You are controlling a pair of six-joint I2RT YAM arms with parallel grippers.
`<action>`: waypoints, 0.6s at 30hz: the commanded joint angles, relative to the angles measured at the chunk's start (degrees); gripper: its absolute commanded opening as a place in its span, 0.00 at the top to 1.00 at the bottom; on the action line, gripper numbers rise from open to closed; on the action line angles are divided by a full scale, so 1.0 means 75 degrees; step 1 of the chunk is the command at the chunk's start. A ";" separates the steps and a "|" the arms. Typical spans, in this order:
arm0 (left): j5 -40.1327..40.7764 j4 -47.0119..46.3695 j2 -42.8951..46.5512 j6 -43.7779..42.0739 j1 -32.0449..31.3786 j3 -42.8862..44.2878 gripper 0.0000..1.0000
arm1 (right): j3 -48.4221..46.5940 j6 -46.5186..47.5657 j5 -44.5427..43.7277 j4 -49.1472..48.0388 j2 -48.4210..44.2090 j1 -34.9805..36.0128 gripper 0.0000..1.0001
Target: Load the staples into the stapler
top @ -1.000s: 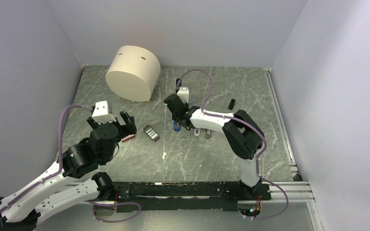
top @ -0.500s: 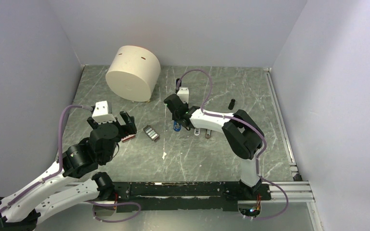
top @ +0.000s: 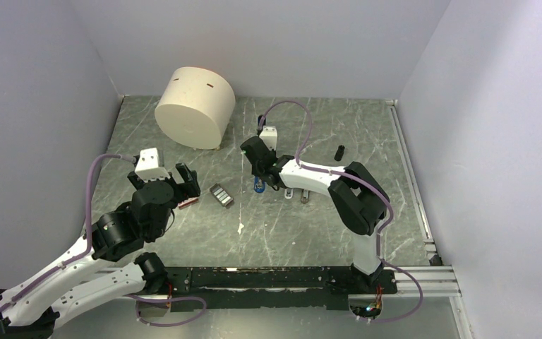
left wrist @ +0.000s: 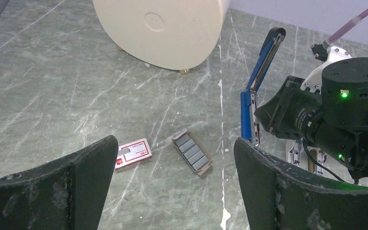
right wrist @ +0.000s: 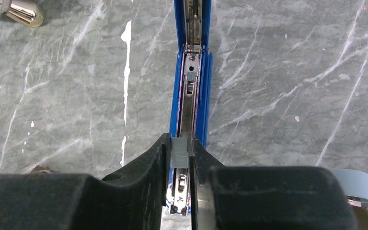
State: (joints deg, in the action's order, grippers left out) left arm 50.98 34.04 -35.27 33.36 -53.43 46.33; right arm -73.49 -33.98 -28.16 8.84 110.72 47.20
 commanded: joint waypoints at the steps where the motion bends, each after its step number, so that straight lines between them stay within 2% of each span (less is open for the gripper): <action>1: 0.0054 -0.0203 -0.0012 -0.0098 -0.0021 0.0028 0.05 | -0.0119 0.0004 -0.0099 -0.0120 0.0077 -0.0060 0.79; 18: 0.0058 -0.0202 -0.0051 -0.0101 -0.0024 0.0035 0.05 | -0.0091 -0.0016 -0.0235 -0.0095 0.0243 -0.0060 0.80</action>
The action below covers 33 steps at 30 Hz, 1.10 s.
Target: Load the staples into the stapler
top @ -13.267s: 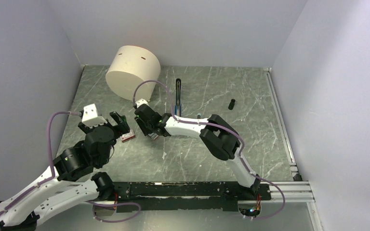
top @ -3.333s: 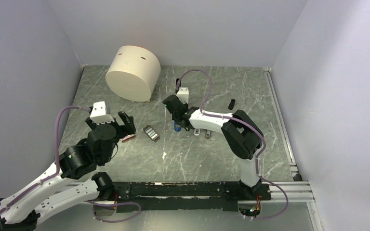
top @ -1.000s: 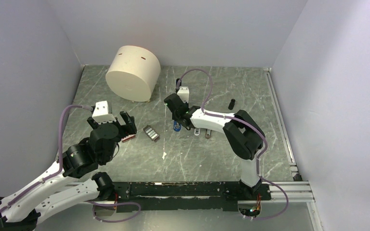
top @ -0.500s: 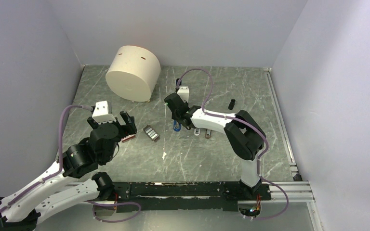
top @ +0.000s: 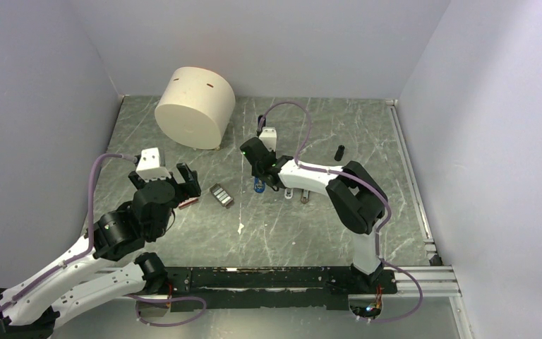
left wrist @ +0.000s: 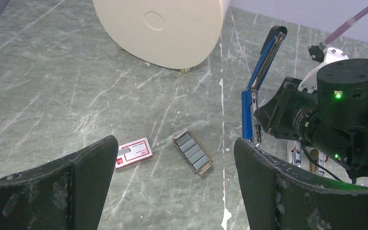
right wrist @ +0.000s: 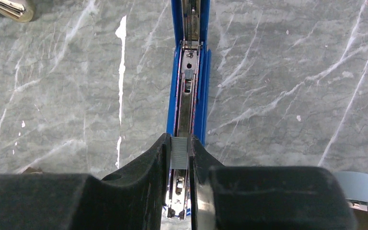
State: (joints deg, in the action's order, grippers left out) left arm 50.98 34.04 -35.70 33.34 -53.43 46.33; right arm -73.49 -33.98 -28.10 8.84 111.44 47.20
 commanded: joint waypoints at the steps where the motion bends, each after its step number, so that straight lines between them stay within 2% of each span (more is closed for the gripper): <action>1: 0.0048 -0.0203 0.0003 -0.0107 -0.0016 0.0034 0.05 | -0.0091 -0.0017 -0.0262 -0.0084 0.0153 -0.0062 0.80; 18: 0.0053 -0.0180 0.0015 -0.0088 -0.0018 0.0040 0.05 | -0.0045 -0.0038 -0.0209 -0.0046 0.0218 -0.0060 0.79; 28: -0.0030 -0.0258 0.0006 -0.0129 -0.0019 0.0023 0.06 | -0.0132 0.0020 0.0020 0.0098 -0.0376 -0.0089 0.55; 33: -0.0491 -0.0522 -0.0081 -0.0330 -0.0018 -0.0026 0.07 | -0.0155 0.0288 0.0141 0.0085 -0.0825 -0.0260 0.47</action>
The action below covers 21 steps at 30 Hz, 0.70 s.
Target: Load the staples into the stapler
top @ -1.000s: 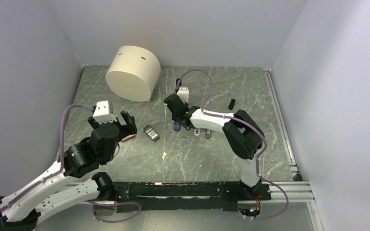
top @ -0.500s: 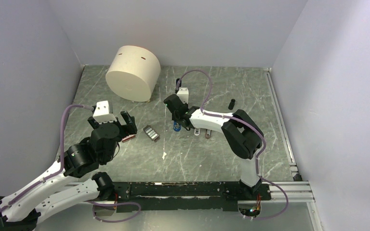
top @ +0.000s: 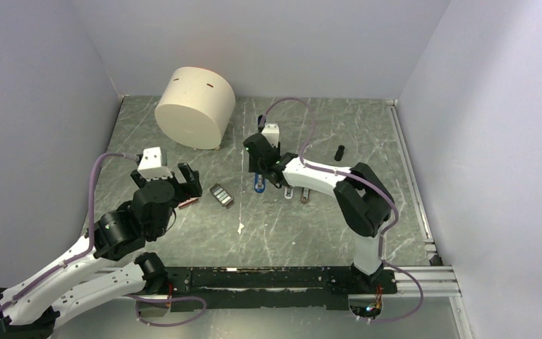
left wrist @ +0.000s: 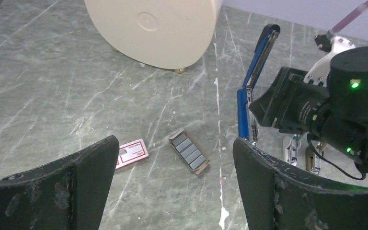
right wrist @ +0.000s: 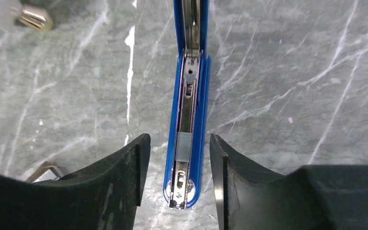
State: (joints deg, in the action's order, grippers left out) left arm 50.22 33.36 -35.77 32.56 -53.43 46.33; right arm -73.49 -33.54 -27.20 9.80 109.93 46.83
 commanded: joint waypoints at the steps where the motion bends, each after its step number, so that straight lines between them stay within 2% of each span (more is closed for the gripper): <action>1: -0.0473 -0.0465 -0.0109 -0.0239 -0.0022 -0.0025 0.08 | -0.0180 0.0322 0.0016 -0.0068 -0.0664 -0.0278 0.44; 6: -0.0852 -0.0595 -0.0303 -0.0280 -0.0022 0.0030 0.07 | -0.0746 0.1030 -0.0470 -0.0093 -0.0397 -0.0542 0.27; 10: -0.1569 -0.1209 -0.0166 -0.0820 -0.0022 -0.0148 0.06 | -0.1491 0.1520 -0.0468 -0.0340 0.0123 -0.0765 0.21; 17: -0.2349 -0.1512 -0.0339 -0.1088 -0.0020 -0.0085 0.04 | -0.2854 0.1596 -0.0577 -0.0222 0.0966 -0.1151 0.21; 21: -0.2984 -0.1690 -0.0702 -0.1307 -0.0021 -0.0016 0.03 | -0.3375 0.1633 -0.0256 -0.0121 0.1345 -0.1339 0.29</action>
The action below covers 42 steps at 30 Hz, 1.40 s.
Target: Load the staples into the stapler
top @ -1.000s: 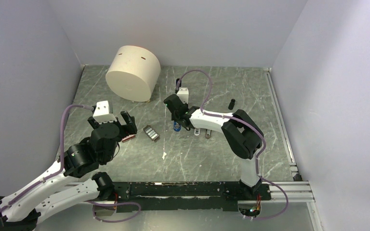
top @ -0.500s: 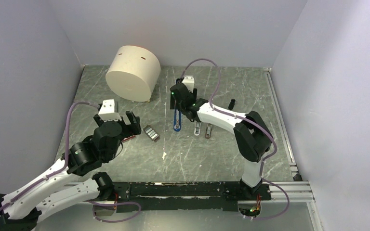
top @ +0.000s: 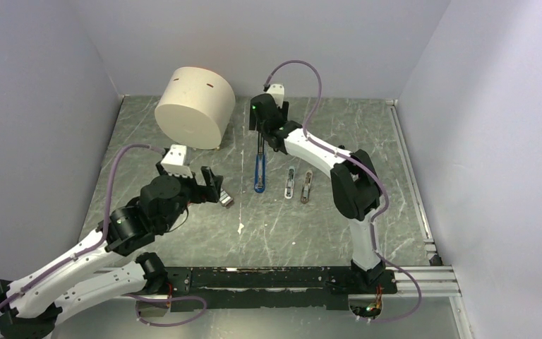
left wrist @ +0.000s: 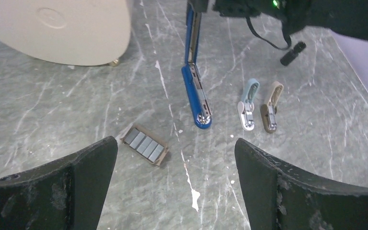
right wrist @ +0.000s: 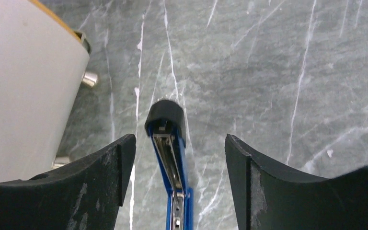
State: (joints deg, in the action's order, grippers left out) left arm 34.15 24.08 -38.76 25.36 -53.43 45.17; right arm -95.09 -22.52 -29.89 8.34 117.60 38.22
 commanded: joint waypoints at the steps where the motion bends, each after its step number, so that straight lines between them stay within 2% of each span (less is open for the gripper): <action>1: -0.0905 -0.0466 -0.0364 -0.0357 -0.0017 0.0152 0.03 | -0.0623 0.0203 0.0167 0.0107 0.0419 -0.0207 0.30; 10: -0.1070 -0.0621 -0.0580 -0.0288 -0.0023 0.0044 0.03 | -0.1075 0.0643 0.0690 0.0078 0.0820 -0.0259 0.40; 13: -0.0965 -0.0563 -0.0711 0.0243 -0.0019 -0.0054 0.03 | -0.1218 0.0607 0.0790 0.0180 0.0922 -0.0260 0.49; 17: -0.1394 -0.1014 -0.0872 0.0797 -0.0023 -0.0458 0.03 | -0.1359 0.0590 0.0970 0.0261 0.1040 -0.0272 0.59; 18: -0.1415 -0.1144 -0.0911 0.0942 -0.0016 -0.0553 0.07 | -0.1431 0.0592 0.0978 0.0346 0.1089 -0.0275 0.61; 23: -0.1640 -0.1472 -0.1488 0.2095 -0.0011 -0.0790 0.43 | -0.1353 0.0570 0.0990 0.0389 0.0933 -0.0274 0.76; 30: -0.2848 -0.2498 -0.3040 0.2903 0.0294 -0.0906 0.40 | -0.0807 0.0621 0.1025 0.0178 0.0386 -0.0278 0.79; 31: -0.3082 -0.2748 -0.3243 0.2954 0.0406 -0.0962 0.42 | -0.0748 0.0614 0.1046 0.0164 0.0322 -0.0273 0.79; 34: -0.3666 -0.3589 -0.3830 0.3017 0.0730 -0.1140 0.56 | -0.0526 0.0551 0.1158 0.0078 0.0142 -0.0265 0.79; 37: -0.3975 -0.4043 -0.4531 0.2837 0.0968 -0.1083 0.64 | -0.0426 0.0519 0.1196 0.0056 0.0033 -0.0255 0.79; 42: -0.3978 -0.4498 -0.5333 0.2647 0.1122 -0.0842 0.62 | -0.0291 0.0510 0.1207 0.0007 -0.0095 -0.0250 0.80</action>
State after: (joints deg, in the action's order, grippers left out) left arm 6.92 -2.50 -75.88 46.17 -45.84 37.01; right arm -98.43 -18.15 -21.39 9.34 119.85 36.34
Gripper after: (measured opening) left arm 0.370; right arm 0.347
